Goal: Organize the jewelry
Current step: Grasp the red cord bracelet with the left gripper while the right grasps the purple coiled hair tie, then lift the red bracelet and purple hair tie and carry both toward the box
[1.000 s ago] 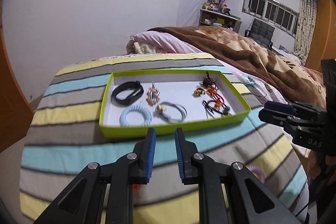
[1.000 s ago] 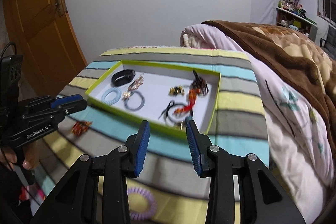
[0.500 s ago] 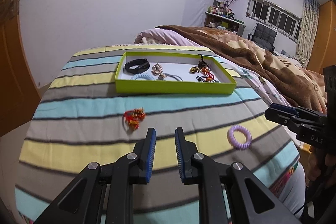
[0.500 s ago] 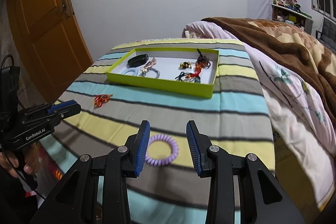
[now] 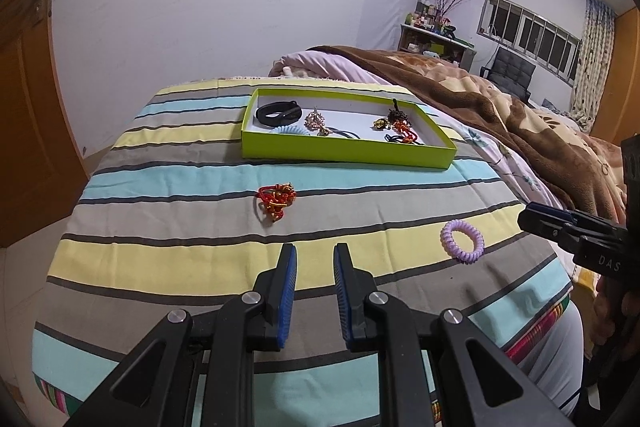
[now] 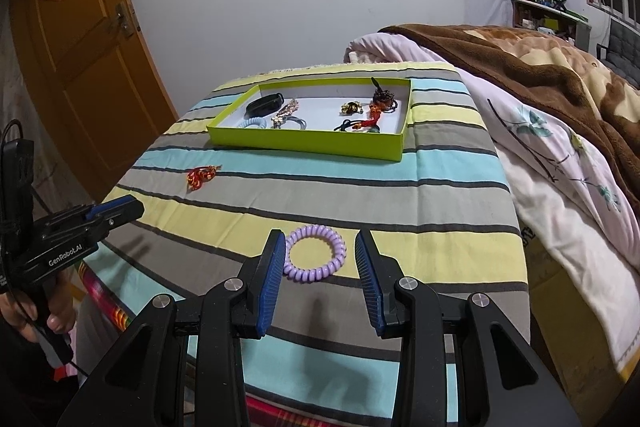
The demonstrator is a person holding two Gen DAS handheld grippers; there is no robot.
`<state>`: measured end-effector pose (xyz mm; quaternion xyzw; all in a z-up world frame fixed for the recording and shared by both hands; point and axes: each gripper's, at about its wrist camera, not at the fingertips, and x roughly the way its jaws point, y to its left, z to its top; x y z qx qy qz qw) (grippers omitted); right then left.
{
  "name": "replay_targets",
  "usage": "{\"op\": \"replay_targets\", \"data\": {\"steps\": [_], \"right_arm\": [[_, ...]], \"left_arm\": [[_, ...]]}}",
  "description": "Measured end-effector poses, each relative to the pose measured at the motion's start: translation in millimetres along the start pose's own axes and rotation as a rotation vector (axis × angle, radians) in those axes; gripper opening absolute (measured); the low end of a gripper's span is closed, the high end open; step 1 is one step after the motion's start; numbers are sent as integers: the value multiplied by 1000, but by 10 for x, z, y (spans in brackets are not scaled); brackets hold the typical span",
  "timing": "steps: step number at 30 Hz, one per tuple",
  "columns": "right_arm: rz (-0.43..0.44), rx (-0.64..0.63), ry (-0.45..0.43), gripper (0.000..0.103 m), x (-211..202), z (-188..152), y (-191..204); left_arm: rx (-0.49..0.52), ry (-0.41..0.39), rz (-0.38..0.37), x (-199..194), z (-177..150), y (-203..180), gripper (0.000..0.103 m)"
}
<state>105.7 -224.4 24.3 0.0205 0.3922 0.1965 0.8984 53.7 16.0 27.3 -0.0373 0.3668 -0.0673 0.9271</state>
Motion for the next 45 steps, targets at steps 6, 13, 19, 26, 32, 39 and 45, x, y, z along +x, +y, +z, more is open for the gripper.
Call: {"op": "replay_targets", "data": {"steps": [6, 13, 19, 26, 32, 39, 45], "right_arm": [[1, 1, 19, 37, 83, -10, -1], [-5, 2, 57, 37, 244, -18, -25], [-35, -3, 111, 37, 447, -39, -43], [-61, -25, 158, 37, 592, -65, -36], [-79, -68, 170, 24, 644, -51, 24], [-100, -95, 170, 11, 671, -36, 41], [-97, -90, 163, 10, 665, -35, 36]], "left_arm": [[-11, 16, 16, 88, 20, 41, 18], [-21, 39, 46, 253, 69, 137, 18], [-12, 63, 63, 457, 157, 207, 22], [-9, 80, 67, 676, 278, 244, 29], [-14, 103, 76, 856, 340, 276, 29], [-44, 135, 68, 1020, 367, 338, 29], [-38, 135, 75, 1046, 385, 328, 28]]}}
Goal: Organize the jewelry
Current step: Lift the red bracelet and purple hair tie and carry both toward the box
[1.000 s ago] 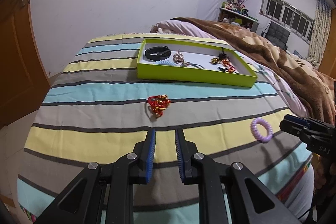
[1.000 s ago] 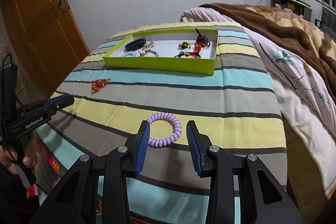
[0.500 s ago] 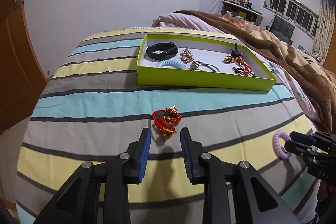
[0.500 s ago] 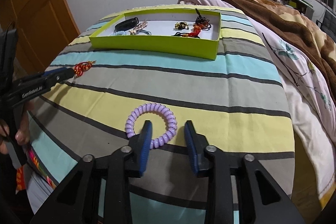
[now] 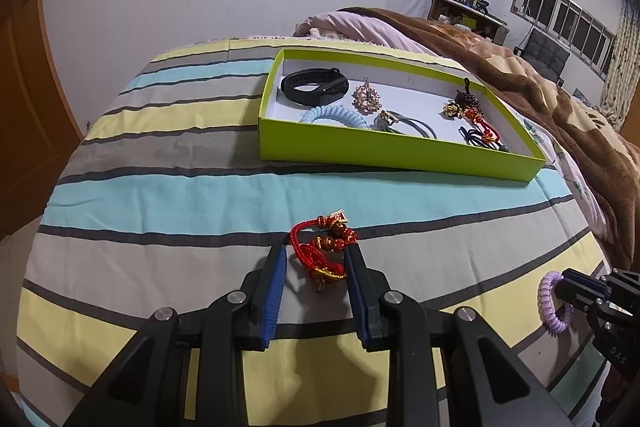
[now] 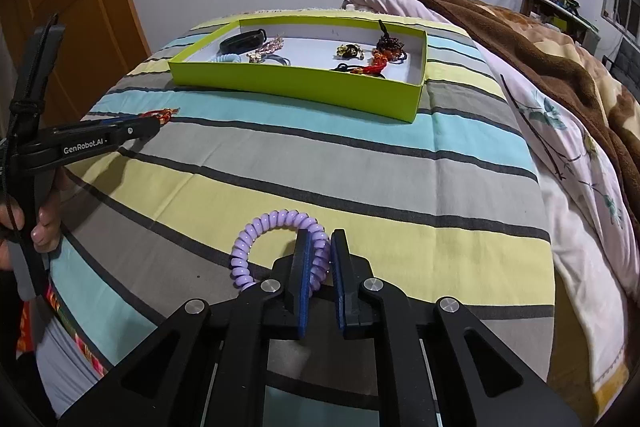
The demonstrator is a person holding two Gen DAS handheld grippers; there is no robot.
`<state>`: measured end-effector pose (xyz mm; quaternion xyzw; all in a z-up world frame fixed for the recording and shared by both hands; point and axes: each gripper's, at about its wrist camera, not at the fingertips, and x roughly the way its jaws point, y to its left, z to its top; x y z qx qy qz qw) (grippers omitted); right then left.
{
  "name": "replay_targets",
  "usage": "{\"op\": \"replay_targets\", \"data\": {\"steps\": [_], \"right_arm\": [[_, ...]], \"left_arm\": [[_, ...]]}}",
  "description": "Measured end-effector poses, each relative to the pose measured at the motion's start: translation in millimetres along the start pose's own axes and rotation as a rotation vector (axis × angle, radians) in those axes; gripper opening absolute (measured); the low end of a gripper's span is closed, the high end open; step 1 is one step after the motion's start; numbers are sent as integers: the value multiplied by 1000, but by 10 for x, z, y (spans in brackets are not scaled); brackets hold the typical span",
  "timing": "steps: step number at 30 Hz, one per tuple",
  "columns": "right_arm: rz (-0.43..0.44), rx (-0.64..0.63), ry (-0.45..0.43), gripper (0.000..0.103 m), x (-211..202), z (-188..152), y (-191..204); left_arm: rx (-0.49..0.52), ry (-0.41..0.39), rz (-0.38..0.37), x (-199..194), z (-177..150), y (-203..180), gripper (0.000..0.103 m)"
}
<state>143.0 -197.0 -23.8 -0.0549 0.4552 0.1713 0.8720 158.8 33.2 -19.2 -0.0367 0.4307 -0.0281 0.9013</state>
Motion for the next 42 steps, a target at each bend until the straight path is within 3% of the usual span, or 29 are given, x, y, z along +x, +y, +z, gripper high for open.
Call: {"op": "replay_targets", "data": {"steps": [2, 5, 11, 22, 42], "right_arm": [[1, 2, -2, 9, -3, -5, -2], [2, 3, -5, 9, -12, -9, -2], [1, 11, -17, 9, -40, -14, -11], [10, 26, -60, 9, -150, 33, -16], [4, 6, -153, 9, -128, 785, -83]], "left_arm": [[6, -2, 5, -1, -9, -10, 19], [15, -5, 8, -13, -12, -25, 17], [37, -26, 18, -83, -38, -62, 16], [48, -72, -26, -339, -74, -145, 15], [125, -174, -47, -458, 524, -334, 15]]}}
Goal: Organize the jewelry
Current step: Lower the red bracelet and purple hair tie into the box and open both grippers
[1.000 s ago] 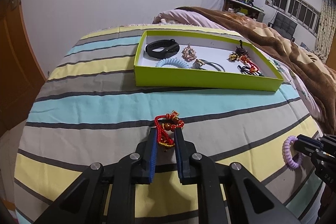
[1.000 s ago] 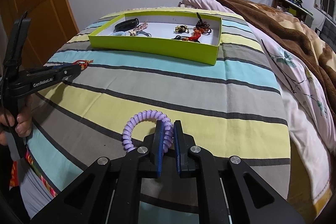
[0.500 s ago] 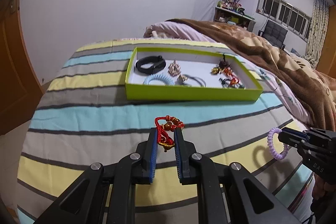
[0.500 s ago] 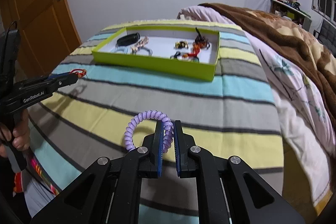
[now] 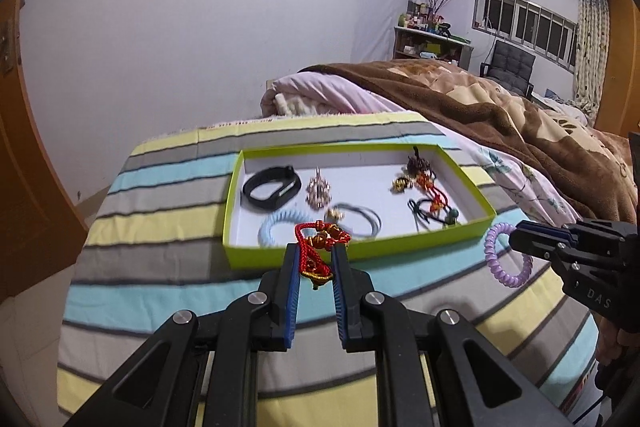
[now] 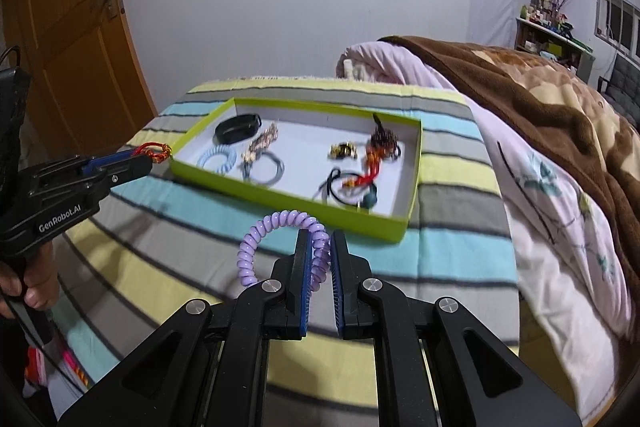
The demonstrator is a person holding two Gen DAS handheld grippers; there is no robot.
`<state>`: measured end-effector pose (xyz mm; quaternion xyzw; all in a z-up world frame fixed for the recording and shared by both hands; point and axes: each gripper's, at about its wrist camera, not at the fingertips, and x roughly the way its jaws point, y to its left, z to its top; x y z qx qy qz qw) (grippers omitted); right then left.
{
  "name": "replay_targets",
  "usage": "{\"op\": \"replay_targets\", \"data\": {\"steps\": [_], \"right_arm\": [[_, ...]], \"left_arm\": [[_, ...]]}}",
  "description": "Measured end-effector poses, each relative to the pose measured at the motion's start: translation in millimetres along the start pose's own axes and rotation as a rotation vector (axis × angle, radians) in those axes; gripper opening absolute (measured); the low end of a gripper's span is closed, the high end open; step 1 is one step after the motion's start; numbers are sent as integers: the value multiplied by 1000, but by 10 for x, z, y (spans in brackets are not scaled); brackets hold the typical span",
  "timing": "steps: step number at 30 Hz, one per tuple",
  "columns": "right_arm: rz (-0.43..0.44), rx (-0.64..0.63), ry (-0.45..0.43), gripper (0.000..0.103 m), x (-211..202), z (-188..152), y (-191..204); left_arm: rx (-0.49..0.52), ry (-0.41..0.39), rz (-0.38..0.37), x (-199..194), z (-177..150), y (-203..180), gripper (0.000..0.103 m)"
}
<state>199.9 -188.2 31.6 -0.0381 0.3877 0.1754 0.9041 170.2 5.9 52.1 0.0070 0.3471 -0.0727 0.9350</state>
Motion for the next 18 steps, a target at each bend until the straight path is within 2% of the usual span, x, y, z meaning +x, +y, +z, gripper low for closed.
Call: {"op": "replay_targets", "data": {"steps": [8, 18], "right_arm": [[0, -19, 1, 9, 274, 347, -43], [-6, -21, 70, 9, 847, 579, -82]], "left_arm": [[-8, 20, 14, 336, 217, 147, 15], [-26, 94, 46, 890, 280, 377, 15]]}}
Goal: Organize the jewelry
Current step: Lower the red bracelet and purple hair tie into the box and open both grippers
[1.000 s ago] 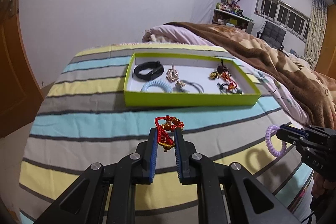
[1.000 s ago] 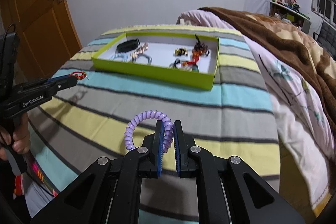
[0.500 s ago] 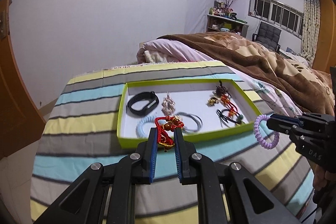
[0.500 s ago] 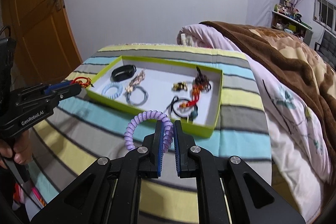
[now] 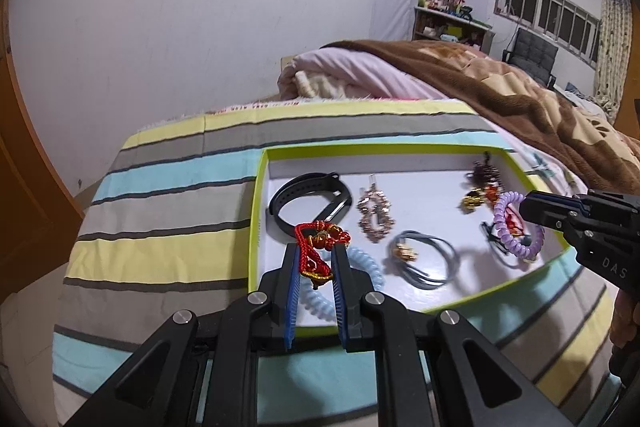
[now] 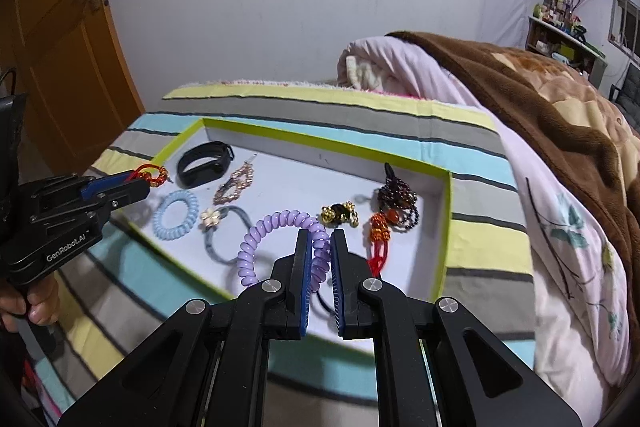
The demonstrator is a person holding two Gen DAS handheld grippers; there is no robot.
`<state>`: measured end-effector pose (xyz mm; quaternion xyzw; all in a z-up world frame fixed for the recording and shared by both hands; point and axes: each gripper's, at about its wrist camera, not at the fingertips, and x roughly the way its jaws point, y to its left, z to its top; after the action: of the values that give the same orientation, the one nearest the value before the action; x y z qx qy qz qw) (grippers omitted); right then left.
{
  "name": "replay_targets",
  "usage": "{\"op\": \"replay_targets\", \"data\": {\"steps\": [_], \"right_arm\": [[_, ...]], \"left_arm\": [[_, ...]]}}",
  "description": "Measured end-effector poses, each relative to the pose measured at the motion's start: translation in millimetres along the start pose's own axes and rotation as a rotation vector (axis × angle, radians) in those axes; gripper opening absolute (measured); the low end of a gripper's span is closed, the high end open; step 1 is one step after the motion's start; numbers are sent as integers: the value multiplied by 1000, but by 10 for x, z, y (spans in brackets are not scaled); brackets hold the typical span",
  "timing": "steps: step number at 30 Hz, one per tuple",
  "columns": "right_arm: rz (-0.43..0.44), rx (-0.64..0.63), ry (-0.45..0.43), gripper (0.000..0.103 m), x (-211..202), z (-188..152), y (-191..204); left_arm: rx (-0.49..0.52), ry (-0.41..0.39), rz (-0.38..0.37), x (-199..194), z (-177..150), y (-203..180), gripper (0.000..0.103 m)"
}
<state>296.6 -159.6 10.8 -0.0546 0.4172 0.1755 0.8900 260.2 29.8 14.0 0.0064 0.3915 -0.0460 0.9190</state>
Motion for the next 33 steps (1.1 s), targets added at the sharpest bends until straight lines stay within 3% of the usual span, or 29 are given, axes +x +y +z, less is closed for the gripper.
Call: {"op": "replay_targets", "data": {"steps": [7, 17, 20, 23, 33], "right_arm": [[0, 11, 53, 9, 342, 67, -41], [28, 20, 102, 10, 483, 50, -66], [16, 6, 99, 16, 461, 49, -44], [18, 2, 81, 31, 389, 46, -26], [23, 29, 26, 31, 36, -51, -22]], "left_arm": [[-15, 39, 18, 233, 1, 83, 15], [-13, 33, -1, 243, -7, 105, 16], [-8, 37, 2, 227, -11, 98, 16], [2, 28, 9, 180, -36, 66, 17], [12, -24, 37, -135, -118, 10, 24]]}}
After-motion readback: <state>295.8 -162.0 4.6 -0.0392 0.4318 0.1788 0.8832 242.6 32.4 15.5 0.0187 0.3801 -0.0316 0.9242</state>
